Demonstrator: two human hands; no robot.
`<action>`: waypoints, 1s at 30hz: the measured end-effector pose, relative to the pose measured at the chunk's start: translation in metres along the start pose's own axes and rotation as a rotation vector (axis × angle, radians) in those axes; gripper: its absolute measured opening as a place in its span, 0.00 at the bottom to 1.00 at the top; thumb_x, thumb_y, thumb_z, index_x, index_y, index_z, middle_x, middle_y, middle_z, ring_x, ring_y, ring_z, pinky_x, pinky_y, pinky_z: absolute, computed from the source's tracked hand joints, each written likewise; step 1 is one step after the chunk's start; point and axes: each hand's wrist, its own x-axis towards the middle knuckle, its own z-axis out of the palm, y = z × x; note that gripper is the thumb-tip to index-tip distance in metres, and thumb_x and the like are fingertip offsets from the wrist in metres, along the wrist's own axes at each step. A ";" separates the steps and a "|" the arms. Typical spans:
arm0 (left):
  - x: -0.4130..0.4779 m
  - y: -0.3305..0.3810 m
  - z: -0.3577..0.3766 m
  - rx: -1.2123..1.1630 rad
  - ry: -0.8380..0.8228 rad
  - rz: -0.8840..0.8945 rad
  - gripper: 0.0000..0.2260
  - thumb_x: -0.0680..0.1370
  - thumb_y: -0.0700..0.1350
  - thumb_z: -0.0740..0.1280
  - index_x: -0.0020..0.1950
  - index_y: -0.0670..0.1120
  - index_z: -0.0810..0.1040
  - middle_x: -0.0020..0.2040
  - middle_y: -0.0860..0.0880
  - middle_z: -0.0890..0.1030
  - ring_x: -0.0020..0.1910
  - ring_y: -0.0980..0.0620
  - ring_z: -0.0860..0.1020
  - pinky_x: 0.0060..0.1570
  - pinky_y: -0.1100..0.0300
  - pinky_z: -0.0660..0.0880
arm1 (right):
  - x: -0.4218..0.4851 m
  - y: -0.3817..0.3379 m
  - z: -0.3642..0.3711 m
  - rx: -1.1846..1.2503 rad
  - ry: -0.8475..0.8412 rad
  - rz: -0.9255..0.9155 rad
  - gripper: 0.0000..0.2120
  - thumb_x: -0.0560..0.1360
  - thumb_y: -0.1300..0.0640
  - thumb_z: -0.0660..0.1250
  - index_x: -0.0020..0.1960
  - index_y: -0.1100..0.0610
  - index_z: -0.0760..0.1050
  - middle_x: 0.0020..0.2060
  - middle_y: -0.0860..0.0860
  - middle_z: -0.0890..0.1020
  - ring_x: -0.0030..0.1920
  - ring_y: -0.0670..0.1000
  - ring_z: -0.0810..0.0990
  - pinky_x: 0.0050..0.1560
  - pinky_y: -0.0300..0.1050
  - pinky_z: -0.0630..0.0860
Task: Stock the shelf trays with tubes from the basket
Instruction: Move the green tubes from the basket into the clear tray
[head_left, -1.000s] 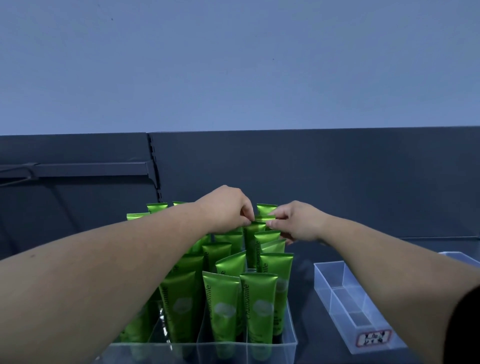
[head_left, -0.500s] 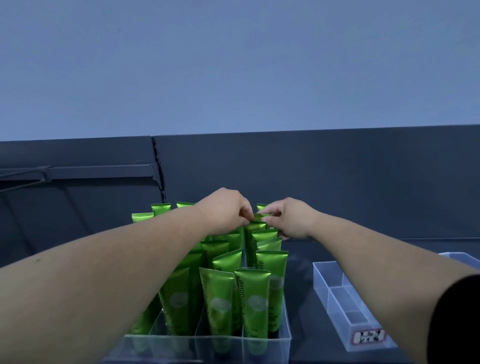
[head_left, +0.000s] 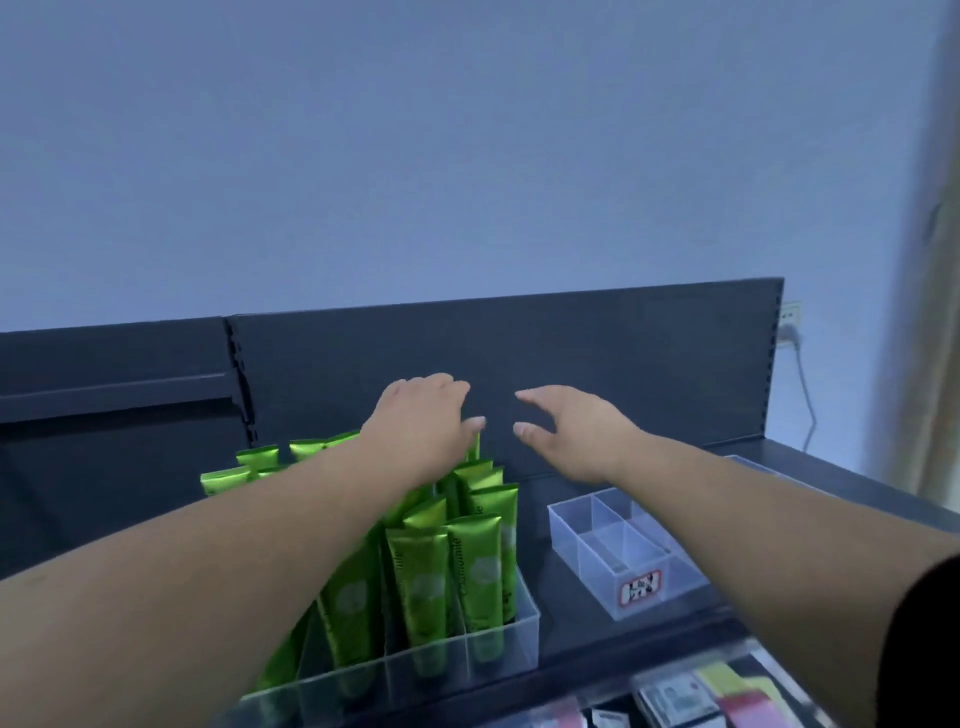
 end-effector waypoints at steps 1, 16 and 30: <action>-0.006 0.006 0.000 0.015 0.025 0.024 0.24 0.81 0.58 0.53 0.72 0.46 0.64 0.71 0.48 0.68 0.70 0.48 0.65 0.70 0.51 0.60 | -0.012 -0.002 -0.003 -0.063 0.016 0.025 0.27 0.80 0.41 0.55 0.76 0.47 0.58 0.76 0.50 0.61 0.75 0.51 0.58 0.74 0.49 0.58; -0.116 0.125 -0.003 -0.301 0.047 0.417 0.29 0.81 0.58 0.53 0.78 0.45 0.50 0.78 0.47 0.53 0.76 0.47 0.52 0.73 0.52 0.51 | -0.230 0.009 -0.028 -0.249 0.168 0.636 0.28 0.79 0.38 0.51 0.77 0.44 0.54 0.78 0.50 0.55 0.77 0.55 0.54 0.75 0.56 0.54; -0.167 0.325 0.109 -0.361 -0.147 0.548 0.29 0.80 0.58 0.55 0.77 0.45 0.54 0.76 0.45 0.58 0.74 0.46 0.57 0.72 0.51 0.59 | -0.403 0.165 -0.014 -0.136 0.044 0.864 0.29 0.79 0.38 0.55 0.77 0.46 0.55 0.77 0.52 0.55 0.76 0.55 0.54 0.75 0.53 0.55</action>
